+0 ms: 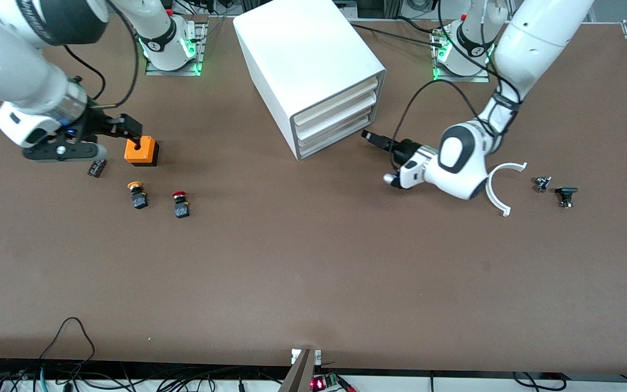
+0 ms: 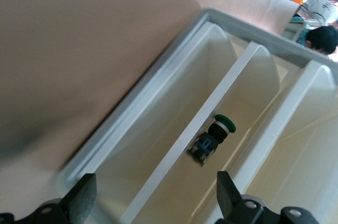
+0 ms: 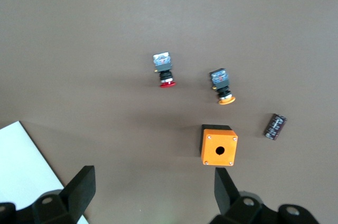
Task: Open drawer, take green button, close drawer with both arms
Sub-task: 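Reach the left gripper to the drawer handle while the right gripper advances, then pull the cabinet drawer open with the left gripper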
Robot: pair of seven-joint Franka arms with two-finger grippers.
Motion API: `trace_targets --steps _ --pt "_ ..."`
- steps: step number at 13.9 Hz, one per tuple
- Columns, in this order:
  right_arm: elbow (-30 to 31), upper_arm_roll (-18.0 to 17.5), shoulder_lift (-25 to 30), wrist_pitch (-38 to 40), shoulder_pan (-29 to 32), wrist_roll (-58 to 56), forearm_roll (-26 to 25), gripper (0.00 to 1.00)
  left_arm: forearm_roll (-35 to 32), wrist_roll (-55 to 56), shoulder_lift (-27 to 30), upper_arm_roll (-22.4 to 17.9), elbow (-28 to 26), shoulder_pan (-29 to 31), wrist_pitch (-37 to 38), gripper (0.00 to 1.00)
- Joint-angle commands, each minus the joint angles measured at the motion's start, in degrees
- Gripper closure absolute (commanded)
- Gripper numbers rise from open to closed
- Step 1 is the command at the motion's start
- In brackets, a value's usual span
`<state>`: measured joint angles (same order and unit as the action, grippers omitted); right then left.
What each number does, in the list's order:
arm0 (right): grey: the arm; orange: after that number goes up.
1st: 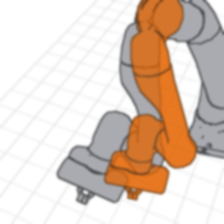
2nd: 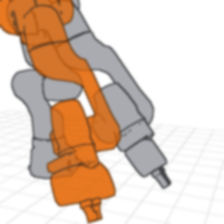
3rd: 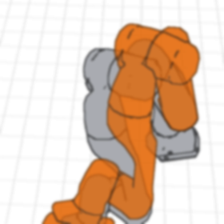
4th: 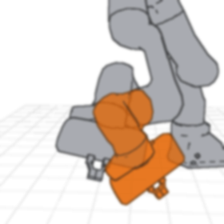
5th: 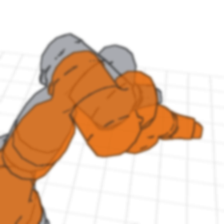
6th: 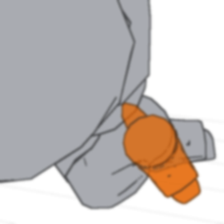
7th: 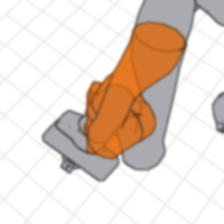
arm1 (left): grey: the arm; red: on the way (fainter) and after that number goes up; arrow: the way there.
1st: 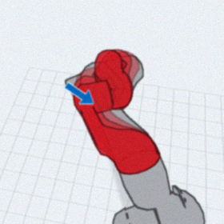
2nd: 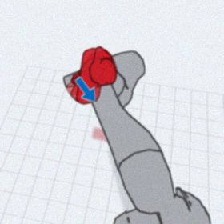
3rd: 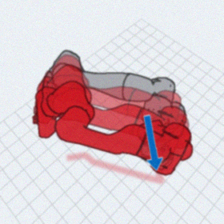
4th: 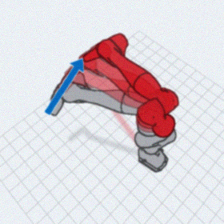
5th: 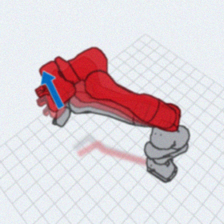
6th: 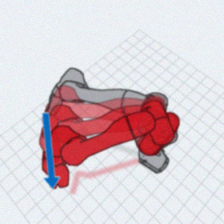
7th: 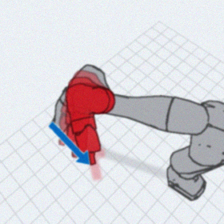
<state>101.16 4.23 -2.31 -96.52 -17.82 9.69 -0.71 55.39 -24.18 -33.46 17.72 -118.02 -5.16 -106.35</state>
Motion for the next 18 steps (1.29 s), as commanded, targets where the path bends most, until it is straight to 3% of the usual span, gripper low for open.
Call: trace_targets --steps 1,4,5,6,7,11,15,17,18 --pt "-0.88 0.52 -1.99 0.02 -1.34 0.6 0.36 0.0 3.23 -2.36 0.06 3.89 -2.91 -0.12 -5.08 0.06" --pt "-0.88 0.61 -3.05 -0.25 -1.26 0.42 0.45 0.0 3.76 -2.36 -0.38 6.01 -5.1 -0.55 -8.34 0.18" --pt "-0.88 0.61 -3.31 -0.42 -1.08 0.42 0.45 0.0 3.76 -2.36 -0.47 6.1 -5.46 -0.99 -8.96 0.4" --pt "-0.88 0.69 -3.49 -0.51 -0.99 0.33 0.45 0.0 3.76 -2.36 -0.47 6.1 -5.9 -1.34 -9.05 0.78" --pt "-0.88 0.69 -4.01 -1.21 -1.16 0.42 0.53 0.0 3.76 -2.54 -0.47 6.1 -6.08 -1.35 -9.05 1.0" --pt "-0.97 0.69 -4.81 -2.71 -1.43 0.51 0.62 0.0 3.15 -2.45 -0.03 5.58 -5.64 -0.56 -9.05 1.0" --pt "-2.63 0.61 -6.91 -2.71 -2.3 0.59 1.93 0.0 2.61 -2.1 1.2 -1.0 -1.17 3.13 -12.64 1.0" --pt "-4.82 0.61 -8.67 -2.62 -3.1 -0.01 2.47 0.0 2.7 -1.75 1.99 -1.46 1.12 5.41 -13.89 1.0" --pt "-5.7 0.52 -9.55 -2.71 -3.19 -0.37 2.55 0.0 2.62 -2.18 2.95 -1.37 1.22 6.47 -13.8 0.01"
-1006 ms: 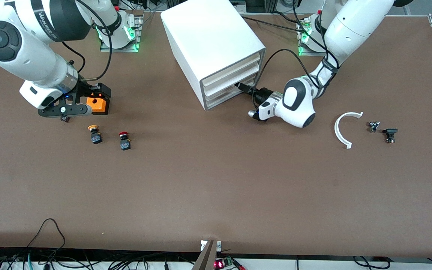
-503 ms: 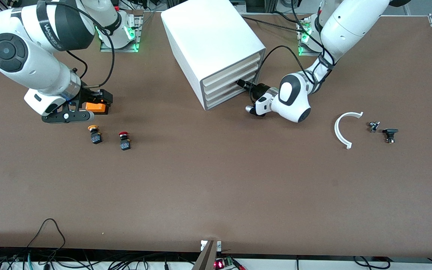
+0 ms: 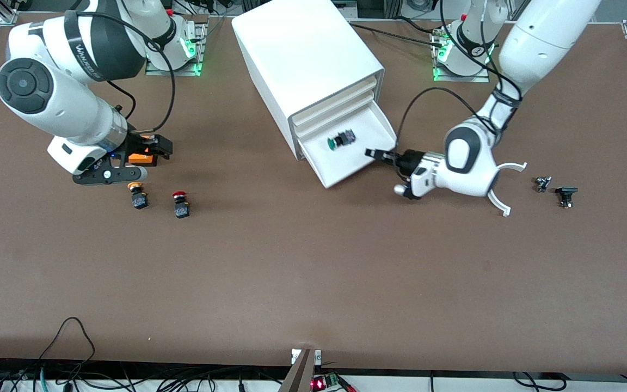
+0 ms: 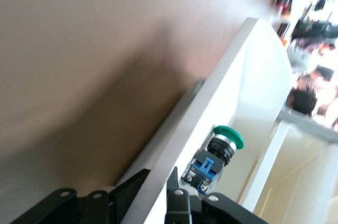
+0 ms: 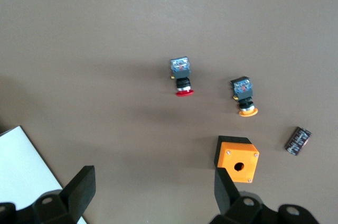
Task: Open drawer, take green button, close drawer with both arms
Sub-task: 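Move the right gripper over the drawer while the left gripper draws back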
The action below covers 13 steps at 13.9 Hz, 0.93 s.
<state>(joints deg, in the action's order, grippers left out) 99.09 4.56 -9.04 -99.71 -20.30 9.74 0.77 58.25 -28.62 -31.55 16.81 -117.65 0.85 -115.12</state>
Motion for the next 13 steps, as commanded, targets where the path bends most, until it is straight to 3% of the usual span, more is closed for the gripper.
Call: trace_targets --steps 1,4,5,8,10,13 --pt "-4.77 0.01 -4.05 0.4 -1.57 -0.51 1.07 0.0 -0.24 2.34 1.75 -0.46 0.93 0.64 -5.03 0.0" --pt "-8.46 -0.26 -7.31 -2.84 -5.96 0.28 3.0 0.0 -1.2 2.07 5.69 -0.72 1.01 2.56 -5.2 0.0" --pt "-11.17 -0.61 -9.66 -4.07 -6.67 -0.51 4.49 0.0 -5.82 2.07 8.58 -1.51 1.1 4.14 -5.2 0.0" --pt "-18.56 -6.83 -16.25 -7.58 -6.85 -1.04 10.56 0.0 -20.69 2.34 18.25 -3.7 4.25 10.02 -5.2 0.0" --pt "-22.61 -11.75 -20.3 -9.53 -7.03 -1.57 9.78 0.0 -26.75 2.34 24.13 -4.15 4.62 12.75 -2.76 0.0" --pt "-24.46 -12.91 -23.39 -11.72 -11.24 -10.15 6.27 0.0 -40.97 2.6 32.84 -5.64 5.4 13.91 2.43 0.0"
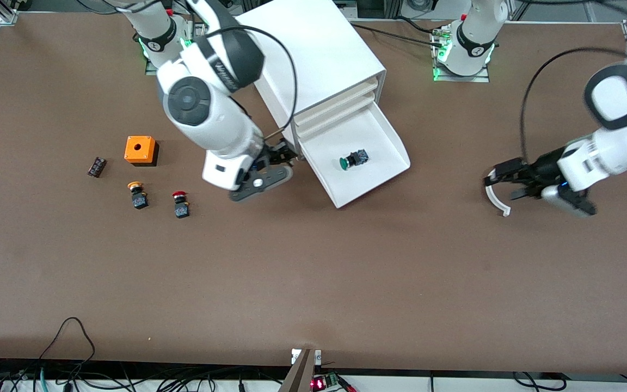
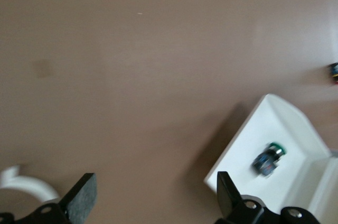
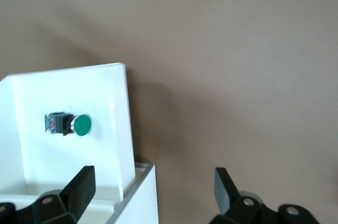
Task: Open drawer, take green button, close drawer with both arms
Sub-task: 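Move the right gripper over the drawer while the left gripper draws back, then lower the right gripper into the drawer onto the green button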
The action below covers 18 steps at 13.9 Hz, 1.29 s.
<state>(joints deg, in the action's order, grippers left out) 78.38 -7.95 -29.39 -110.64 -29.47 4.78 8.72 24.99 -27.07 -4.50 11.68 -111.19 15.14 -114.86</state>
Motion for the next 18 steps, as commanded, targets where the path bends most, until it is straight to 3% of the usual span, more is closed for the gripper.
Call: trace_targets --steps 1,5,10,18 --pt "-4.54 -0.49 -4.17 -2.19 -2.96 -8.44 -1.78 0.0 -11.5 1.75 7.82 -0.61 0.78 -0.46 5.49 0.0" --pt "-8.49 -0.49 -8.12 -8.51 -7.35 -24.53 -1.25 0.0 -26.46 19.99 9.77 -0.08 7.91 -3.0 16.75 0.0" --pt "-10.35 -0.32 -13.57 -16.87 -13.76 -32.53 -1.6 0.0 -27.62 24.35 9.51 0.01 8.89 -3.18 17.83 0.0" --pt "-9.56 3.2 -17.09 -11.08 -18.61 -41.7 -5.38 0.0 -27.27 24.44 9.42 -0.17 8.98 -3.1 17.91 0.0"
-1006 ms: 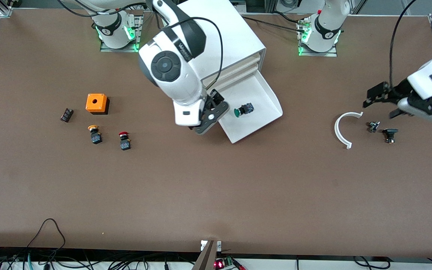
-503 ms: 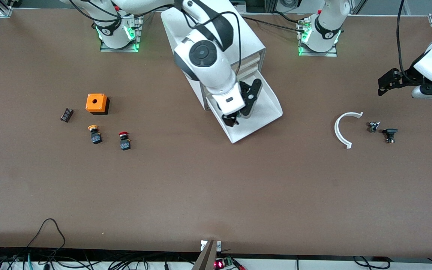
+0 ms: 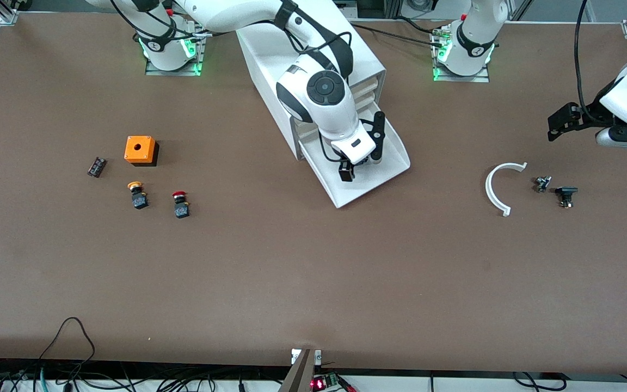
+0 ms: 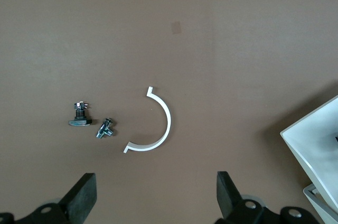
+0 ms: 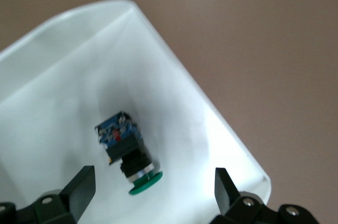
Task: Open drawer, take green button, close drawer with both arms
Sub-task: 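Lower the right gripper into the drawer onto the green button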
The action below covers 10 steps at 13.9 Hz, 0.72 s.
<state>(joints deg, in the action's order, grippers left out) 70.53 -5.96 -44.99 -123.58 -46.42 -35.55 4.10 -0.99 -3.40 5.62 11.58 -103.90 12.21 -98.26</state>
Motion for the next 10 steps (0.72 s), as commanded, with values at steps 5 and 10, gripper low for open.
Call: trace_targets --steps 5,10 --pt "-2.15 3.23 -3.96 -1.47 -4.46 -2.24 -1.64 0.0 -1.2 0.67 -0.78 -0.16 1.68 -0.17 1.31 0.0" --pt "-1.89 4.64 -4.4 -2.63 -7.27 -2.33 -1.82 0.0 -1.2 0.67 -0.79 -0.16 1.77 -0.17 1.22 0.0"
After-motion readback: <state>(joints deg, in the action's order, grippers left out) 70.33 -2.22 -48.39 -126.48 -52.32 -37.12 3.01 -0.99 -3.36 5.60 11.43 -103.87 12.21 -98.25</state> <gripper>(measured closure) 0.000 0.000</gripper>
